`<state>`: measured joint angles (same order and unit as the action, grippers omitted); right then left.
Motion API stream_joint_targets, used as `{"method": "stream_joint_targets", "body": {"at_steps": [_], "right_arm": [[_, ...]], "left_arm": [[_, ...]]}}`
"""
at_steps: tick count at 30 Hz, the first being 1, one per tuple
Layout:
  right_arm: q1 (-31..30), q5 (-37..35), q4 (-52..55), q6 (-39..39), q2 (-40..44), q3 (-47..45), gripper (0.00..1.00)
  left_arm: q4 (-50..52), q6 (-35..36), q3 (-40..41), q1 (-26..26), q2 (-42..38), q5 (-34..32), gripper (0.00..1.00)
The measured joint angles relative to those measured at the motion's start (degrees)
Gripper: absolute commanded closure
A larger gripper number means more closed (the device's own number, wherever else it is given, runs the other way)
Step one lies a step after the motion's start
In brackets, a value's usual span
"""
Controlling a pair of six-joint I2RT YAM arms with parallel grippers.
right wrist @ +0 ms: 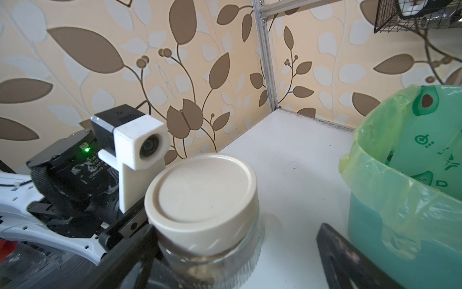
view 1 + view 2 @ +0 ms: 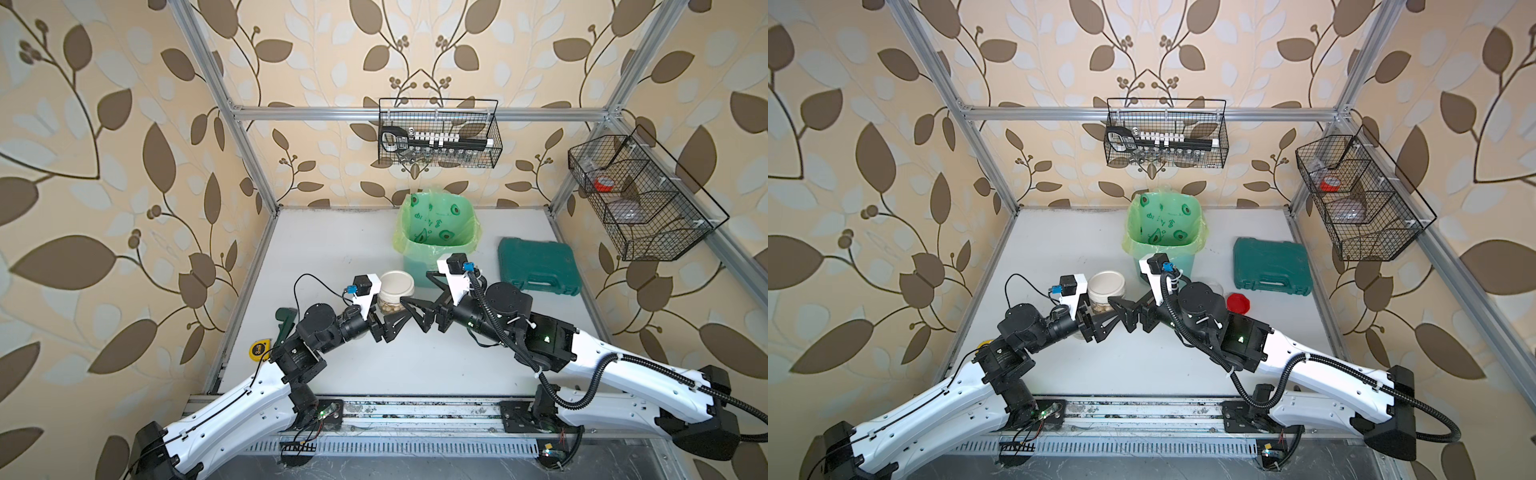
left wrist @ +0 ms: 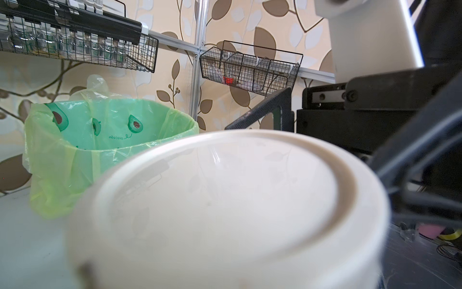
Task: Empty moldy peanuts from jars
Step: Unscrew the lid from the jar.
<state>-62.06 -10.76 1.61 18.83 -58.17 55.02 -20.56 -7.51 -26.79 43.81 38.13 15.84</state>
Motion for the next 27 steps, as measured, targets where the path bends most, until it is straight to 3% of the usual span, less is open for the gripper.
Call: {"method": "stream_joint_targets", "body": {"at_steps": [10,27], "right_arm": [[0.37,-1.62,1.79,-0.04,5.51,-1.14,0.00],[0.74,-2.34,3.26,-0.24,6.08,-1.79,0.01]], "left_arm": [[0.00,0.57,0.00,0.02,0.00,-0.07,1.00],[0.00,1.18,0.00,0.02,1.38,-0.07,1.00]]}}
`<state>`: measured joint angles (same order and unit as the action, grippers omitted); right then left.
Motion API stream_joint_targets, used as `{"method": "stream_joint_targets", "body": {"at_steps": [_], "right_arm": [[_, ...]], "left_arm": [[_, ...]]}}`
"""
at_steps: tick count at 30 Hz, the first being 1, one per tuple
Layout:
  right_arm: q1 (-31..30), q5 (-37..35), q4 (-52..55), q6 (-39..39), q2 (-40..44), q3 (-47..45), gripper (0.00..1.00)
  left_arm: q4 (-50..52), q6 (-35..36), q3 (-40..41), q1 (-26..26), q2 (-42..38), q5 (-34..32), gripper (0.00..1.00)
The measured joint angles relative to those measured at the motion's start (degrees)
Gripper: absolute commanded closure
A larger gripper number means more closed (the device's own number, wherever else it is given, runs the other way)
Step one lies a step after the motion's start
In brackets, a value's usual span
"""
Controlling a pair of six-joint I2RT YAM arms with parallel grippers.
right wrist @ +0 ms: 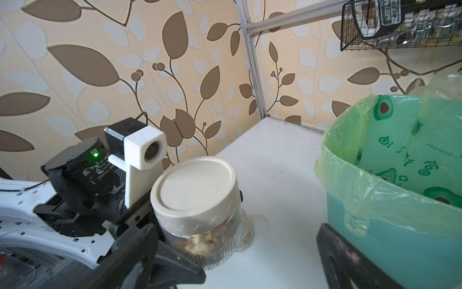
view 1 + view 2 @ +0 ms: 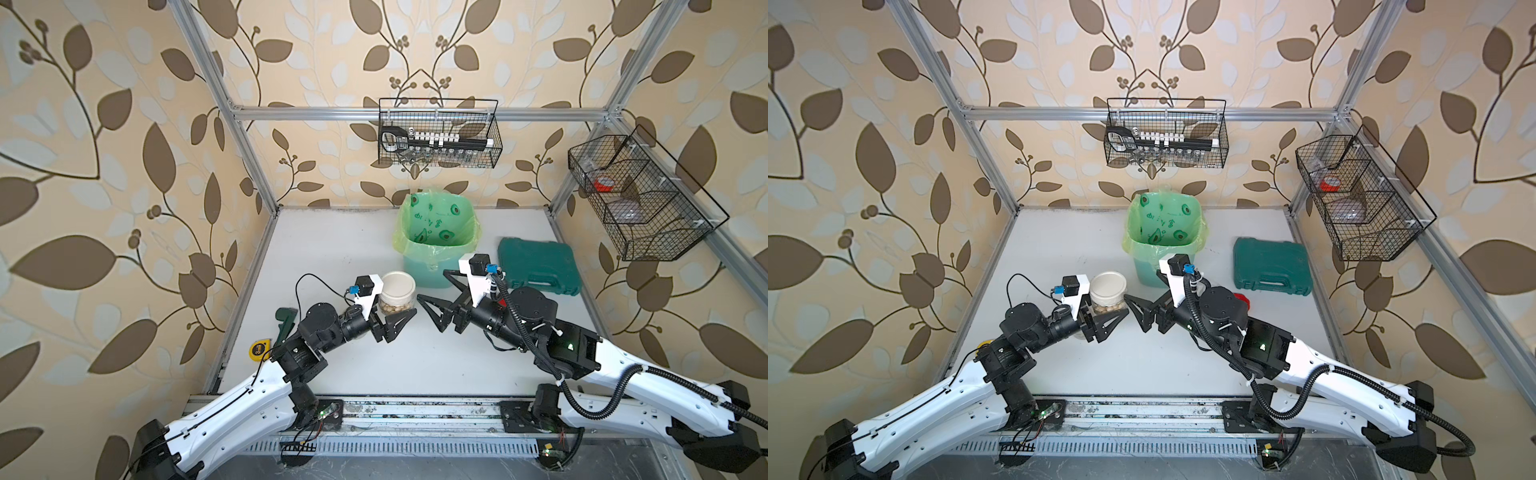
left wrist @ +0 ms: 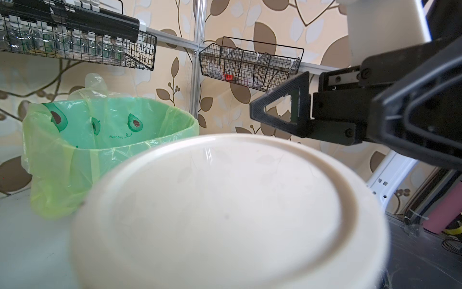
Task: Empty moldy peanuts from jars
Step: Unscrew the lid from the jar.
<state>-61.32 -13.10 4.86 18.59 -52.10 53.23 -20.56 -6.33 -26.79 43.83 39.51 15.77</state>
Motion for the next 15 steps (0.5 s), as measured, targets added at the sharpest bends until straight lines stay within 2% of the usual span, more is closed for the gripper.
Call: {"method": "stream_joint_targets", "body": {"at_steps": [9,15], "right_arm": [[1.57,0.61,0.55,0.04,-0.17,0.00,0.00],[1.73,3.50,0.79,0.02,-1.95,0.74,0.01]], "left_arm": [[0.02,0.26,0.00,0.00,0.11,-0.26,1.00],[0.09,0.39,0.00,0.00,0.72,-1.20,1.00]]}}
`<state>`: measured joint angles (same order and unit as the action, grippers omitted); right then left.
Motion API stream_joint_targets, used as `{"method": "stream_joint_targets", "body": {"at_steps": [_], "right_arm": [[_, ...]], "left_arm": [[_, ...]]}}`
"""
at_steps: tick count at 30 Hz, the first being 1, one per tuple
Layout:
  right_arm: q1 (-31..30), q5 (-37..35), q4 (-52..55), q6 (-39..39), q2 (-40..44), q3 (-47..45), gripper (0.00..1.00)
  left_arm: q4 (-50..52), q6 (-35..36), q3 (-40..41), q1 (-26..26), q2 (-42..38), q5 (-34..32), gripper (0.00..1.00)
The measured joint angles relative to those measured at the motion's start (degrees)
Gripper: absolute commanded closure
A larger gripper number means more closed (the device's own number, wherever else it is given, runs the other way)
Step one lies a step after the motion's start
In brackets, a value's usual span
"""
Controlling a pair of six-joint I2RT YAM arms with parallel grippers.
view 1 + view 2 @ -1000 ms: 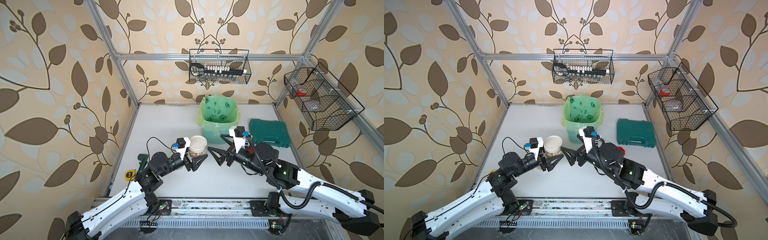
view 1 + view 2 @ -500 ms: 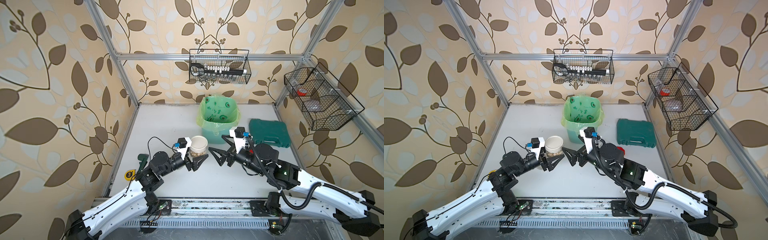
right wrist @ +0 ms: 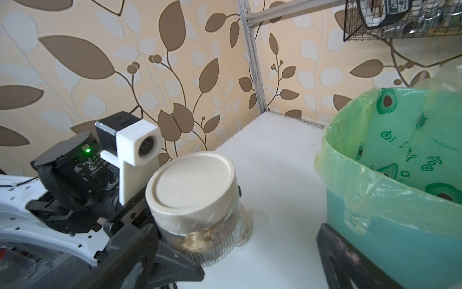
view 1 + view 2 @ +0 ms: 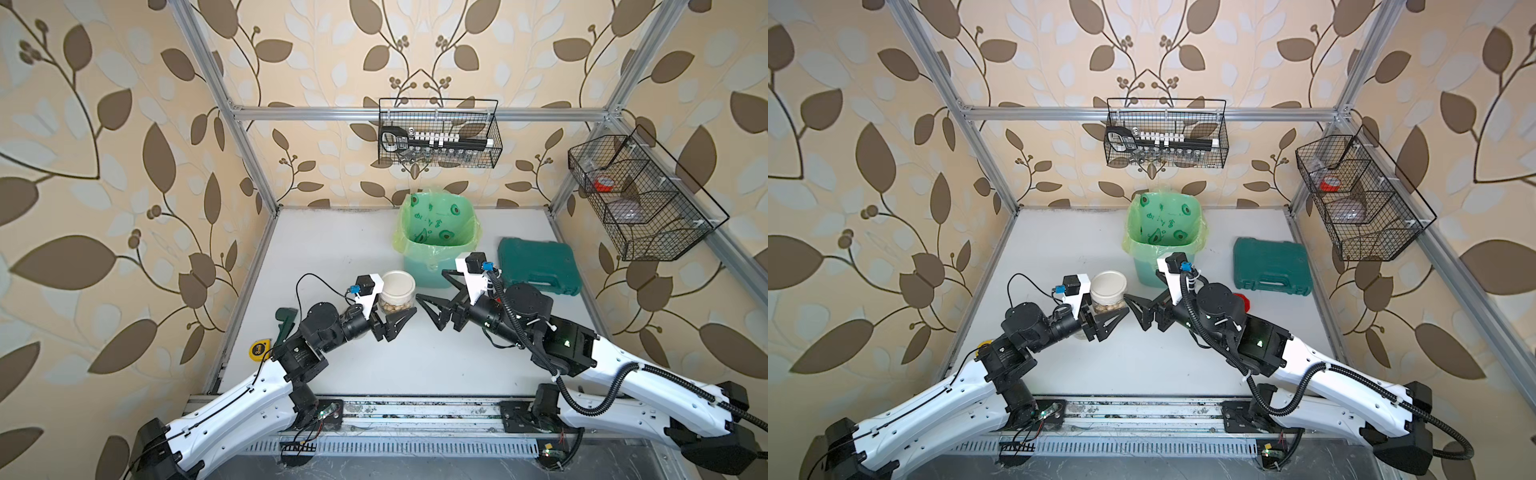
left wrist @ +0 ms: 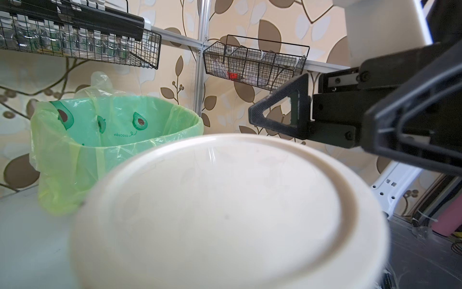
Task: Empty moldy peanuts from jars
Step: Unscrew the lid from the jar.
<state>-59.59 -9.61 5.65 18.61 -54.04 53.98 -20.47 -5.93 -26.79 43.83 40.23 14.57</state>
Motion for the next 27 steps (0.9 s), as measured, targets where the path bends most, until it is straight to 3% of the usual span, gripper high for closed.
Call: {"method": "stream_joint_targets", "body": {"at_steps": [11,27], "right_arm": [[-1.20,4.98,0.37,0.00,-5.60,2.47,0.01],[-1.79,4.00,0.50,0.35,-5.70,4.68,0.01]], "left_arm": [[0.39,0.02,0.00,0.00,2.43,-0.09,1.00],[-0.85,0.04,-0.02,0.00,6.03,-0.24,1.00]]}}
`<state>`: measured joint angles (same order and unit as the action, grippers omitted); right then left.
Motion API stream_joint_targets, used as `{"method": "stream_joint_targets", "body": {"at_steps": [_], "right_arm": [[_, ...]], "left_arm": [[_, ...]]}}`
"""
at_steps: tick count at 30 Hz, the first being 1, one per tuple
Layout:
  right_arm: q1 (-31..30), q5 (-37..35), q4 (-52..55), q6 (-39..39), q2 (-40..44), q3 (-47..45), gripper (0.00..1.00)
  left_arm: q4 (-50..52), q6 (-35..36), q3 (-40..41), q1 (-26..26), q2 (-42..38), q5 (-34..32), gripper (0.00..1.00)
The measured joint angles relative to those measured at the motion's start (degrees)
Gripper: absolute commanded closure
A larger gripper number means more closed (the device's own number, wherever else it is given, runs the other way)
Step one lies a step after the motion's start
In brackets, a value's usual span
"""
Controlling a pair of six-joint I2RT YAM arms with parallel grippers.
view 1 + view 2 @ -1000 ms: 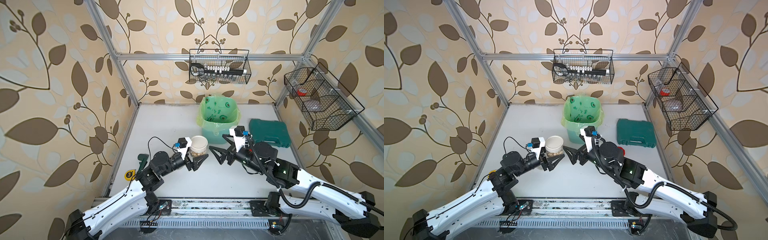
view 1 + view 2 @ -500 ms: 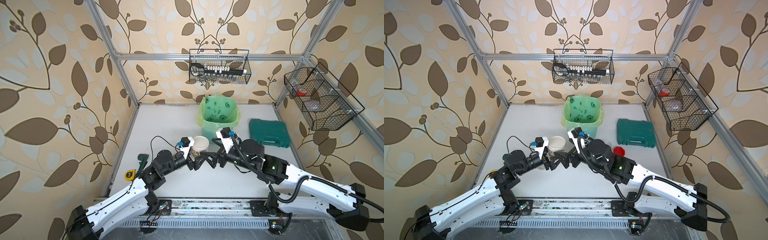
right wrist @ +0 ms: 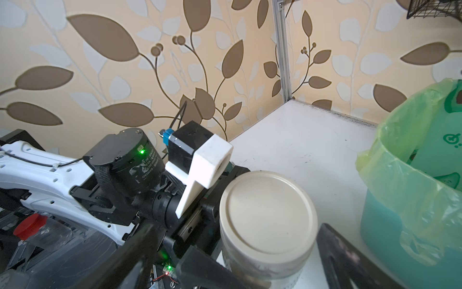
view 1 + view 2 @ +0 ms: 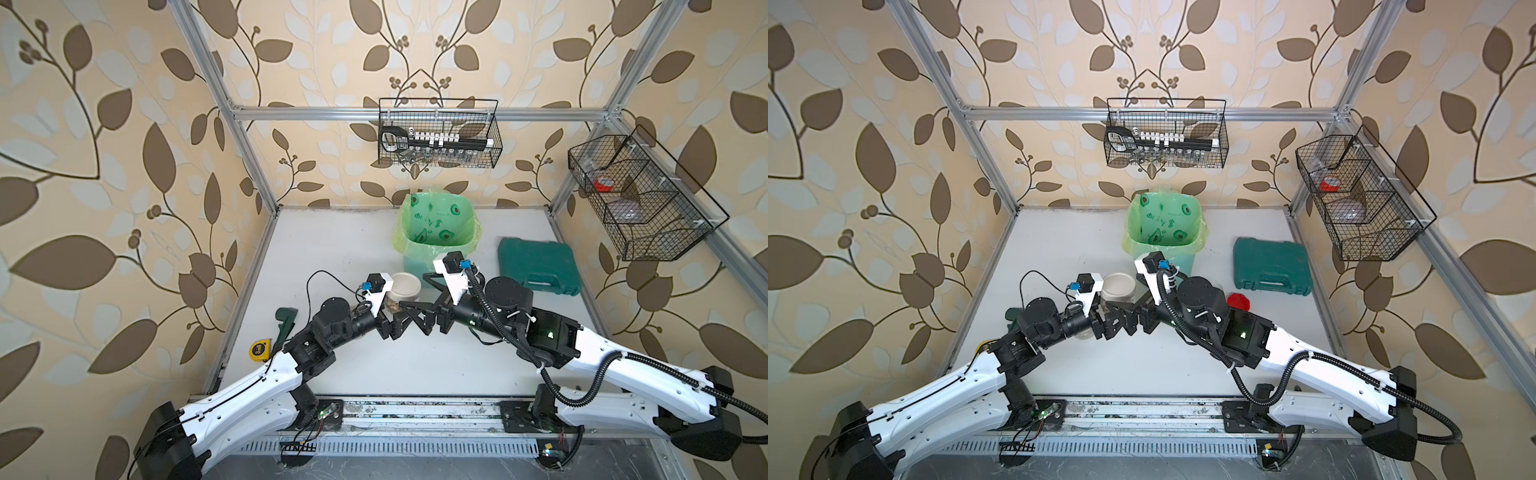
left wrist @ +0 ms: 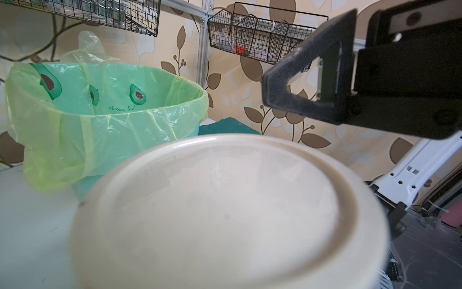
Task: Empty moldy peanuts from jars
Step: Unscrew the lid from the jar.
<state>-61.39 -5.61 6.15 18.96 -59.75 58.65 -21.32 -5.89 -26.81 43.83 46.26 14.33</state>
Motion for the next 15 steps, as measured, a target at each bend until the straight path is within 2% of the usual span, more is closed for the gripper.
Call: {"method": "stream_joint_targets", "body": {"at_steps": [8,15], "right_arm": [[0.00,-2.49,3.96,2.08,0.63,6.71,0.00],[0.00,-3.63,6.34,3.82,5.51,7.28,0.01]], "left_arm": [[-3.37,0.87,-1.60,0.00,7.26,-1.27,1.00],[-5.42,0.55,-1.75,0.00,10.47,-0.42,1.00]]}}
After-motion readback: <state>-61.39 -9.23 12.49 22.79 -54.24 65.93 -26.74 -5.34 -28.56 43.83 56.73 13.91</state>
